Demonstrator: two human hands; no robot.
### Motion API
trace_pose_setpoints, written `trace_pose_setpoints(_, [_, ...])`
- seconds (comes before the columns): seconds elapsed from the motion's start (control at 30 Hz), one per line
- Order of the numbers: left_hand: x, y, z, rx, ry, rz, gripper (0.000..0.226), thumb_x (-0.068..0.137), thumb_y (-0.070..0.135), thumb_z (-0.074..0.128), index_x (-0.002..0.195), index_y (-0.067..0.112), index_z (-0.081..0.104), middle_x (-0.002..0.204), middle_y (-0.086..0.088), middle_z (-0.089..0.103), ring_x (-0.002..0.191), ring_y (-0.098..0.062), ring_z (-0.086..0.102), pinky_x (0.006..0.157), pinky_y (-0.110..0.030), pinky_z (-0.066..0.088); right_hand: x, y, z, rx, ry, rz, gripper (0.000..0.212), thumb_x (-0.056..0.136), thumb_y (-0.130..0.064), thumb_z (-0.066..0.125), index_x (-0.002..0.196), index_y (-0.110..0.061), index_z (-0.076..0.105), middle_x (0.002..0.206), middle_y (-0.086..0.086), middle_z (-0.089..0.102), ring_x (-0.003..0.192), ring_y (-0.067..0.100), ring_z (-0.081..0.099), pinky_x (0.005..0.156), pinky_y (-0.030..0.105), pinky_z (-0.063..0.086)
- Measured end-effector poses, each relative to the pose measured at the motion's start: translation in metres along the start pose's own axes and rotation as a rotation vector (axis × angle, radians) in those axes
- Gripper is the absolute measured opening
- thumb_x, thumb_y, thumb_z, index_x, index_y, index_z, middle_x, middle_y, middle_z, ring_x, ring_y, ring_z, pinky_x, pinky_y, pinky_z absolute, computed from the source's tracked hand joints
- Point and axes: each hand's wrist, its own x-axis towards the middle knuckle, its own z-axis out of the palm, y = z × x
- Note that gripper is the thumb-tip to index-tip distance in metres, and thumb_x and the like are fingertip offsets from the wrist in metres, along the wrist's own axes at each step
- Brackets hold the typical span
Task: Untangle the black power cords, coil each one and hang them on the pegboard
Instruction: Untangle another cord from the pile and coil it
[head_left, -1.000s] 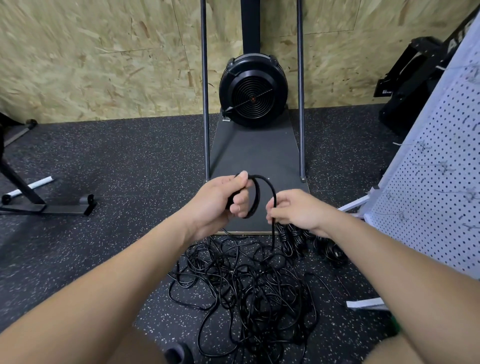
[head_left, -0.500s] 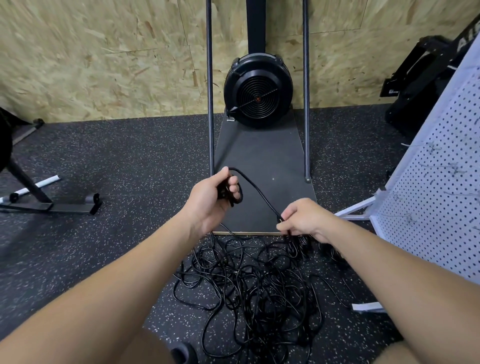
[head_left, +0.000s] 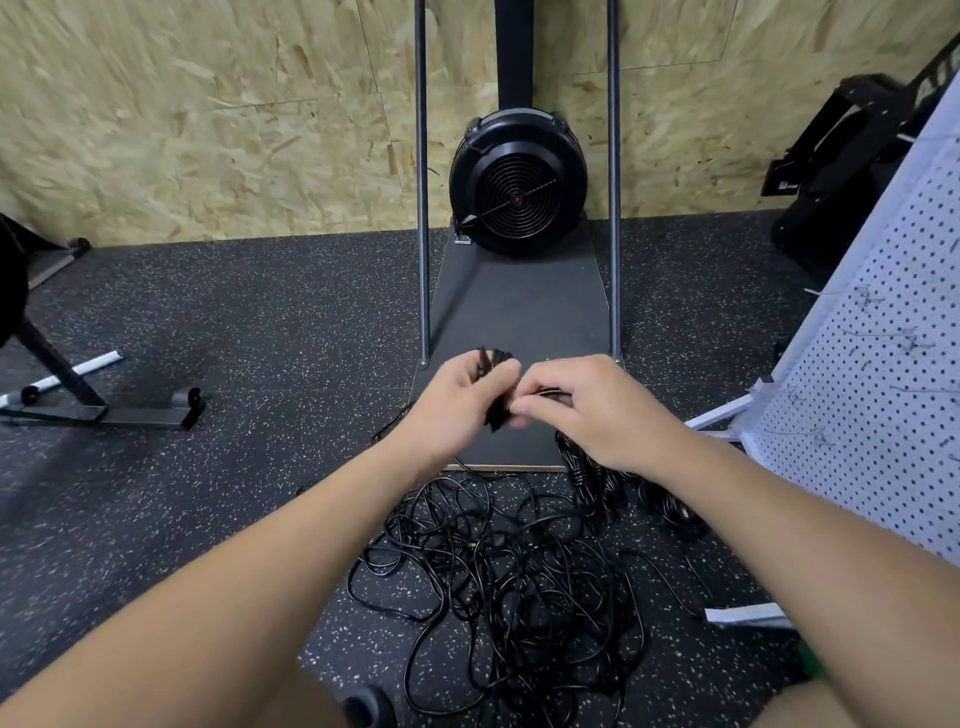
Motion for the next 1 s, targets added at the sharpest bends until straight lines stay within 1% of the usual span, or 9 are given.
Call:
trace_pose_setpoints(0.07, [-0.003,0.003,0.006,0.059,-0.101,-0.033,0.04,0.117,0.026,0.053,0.108,-0.013,0.058,0.089,-0.027,0.077,0.074,-0.041,0.076,0.068,-0.041,0.06,-0.002,-0.002,-0.007,0.059,0.067,0.004,0.028,0.089,-0.033,0.091,0.093,-0.028,0.064,0.07,-0.007,0.069,0.063,0.016,0.059,0.069,0.042,0.053])
trace_pose_setpoints(0.17, [-0.009,0.009,0.014,-0.003,-0.205,-0.125,0.05,0.119,0.038,0.044,0.098,-0.004,0.063,0.072,-0.021,0.072,0.056,-0.028,0.061,0.058,-0.032,0.049,-0.001,-0.003,-0.02,0.166,0.08,0.049,0.038,0.08,-0.026,0.099,0.093,-0.019,0.063,0.073,0.002,0.067,0.063,0.019,0.058,0.066,0.035,0.049])
trace_pose_setpoints(0.27, [-0.009,0.009,0.011,-0.059,-0.322,-0.177,0.053,0.115,0.049,0.046,0.099,0.003,0.067,0.057,-0.015,0.057,0.054,-0.025,0.042,0.056,-0.034,0.033,0.001,0.01,-0.031,0.315,-0.013,0.085,0.028,0.085,-0.008,0.093,0.101,-0.009,0.07,0.087,0.008,0.078,0.082,0.023,0.073,0.082,0.037,0.058])
trace_pose_setpoints(0.37, [-0.013,0.011,0.01,-0.167,-0.447,-0.176,0.031,0.114,0.026,0.054,0.099,-0.001,0.058,0.057,-0.009,0.052,0.055,-0.02,0.037,0.058,-0.033,0.031,0.0,0.022,-0.035,0.424,0.005,0.106,0.021,0.089,0.001,0.086,0.106,-0.005,0.075,0.101,0.004,0.077,0.095,0.017,0.072,0.094,0.03,0.06])
trace_pose_setpoints(0.5, [-0.014,0.013,0.014,-0.303,-0.319,-0.172,0.029,0.116,0.023,0.05,0.09,0.011,0.057,0.061,-0.006,0.051,0.056,-0.018,0.036,0.058,-0.028,0.039,-0.001,0.04,-0.027,0.409,0.068,0.272,0.013,0.097,-0.011,0.082,0.109,-0.014,0.079,0.103,0.003,0.082,0.097,0.015,0.076,0.099,0.027,0.057])
trace_pose_setpoints(0.63, [-0.011,0.015,0.011,-0.394,-0.187,-0.138,0.029,0.115,0.028,0.051,0.091,0.014,0.057,0.064,-0.001,0.045,0.055,-0.016,0.034,0.059,-0.029,0.038,-0.006,0.067,-0.008,0.424,-0.023,0.416,0.014,0.094,-0.01,0.085,0.105,-0.016,0.08,0.105,0.014,0.082,0.093,0.017,0.072,0.1,0.036,0.055])
trace_pose_setpoints(0.8, [-0.01,0.016,0.004,-0.443,-0.119,-0.101,0.026,0.115,0.031,0.051,0.095,0.015,0.056,0.065,0.003,0.041,0.057,-0.015,0.033,0.062,-0.029,0.037,-0.008,0.084,0.022,0.442,-0.128,0.571,0.016,0.091,-0.006,0.086,0.106,-0.011,0.08,0.1,0.004,0.084,0.095,0.013,0.075,0.102,0.032,0.054])
trace_pose_setpoints(0.9, [-0.007,0.016,0.002,-0.485,-0.075,-0.07,0.025,0.115,0.033,0.051,0.096,0.017,0.057,0.066,0.005,0.037,0.058,-0.014,0.03,0.063,-0.03,0.034,-0.003,0.086,0.032,0.592,-0.067,0.709,0.02,0.095,-0.009,0.084,0.114,-0.003,0.079,0.111,0.011,0.083,0.103,0.016,0.079,0.104,0.031,0.051])
trace_pose_setpoints(1.0, [-0.002,0.016,-0.003,-0.555,0.017,-0.052,0.027,0.115,0.034,0.05,0.095,0.018,0.057,0.065,0.007,0.032,0.057,-0.014,0.028,0.063,-0.03,0.033,0.0,0.08,0.041,0.875,0.043,0.801,0.027,0.101,-0.011,0.078,0.123,0.002,0.069,0.111,0.012,0.082,0.102,0.028,0.082,0.106,0.044,0.058])
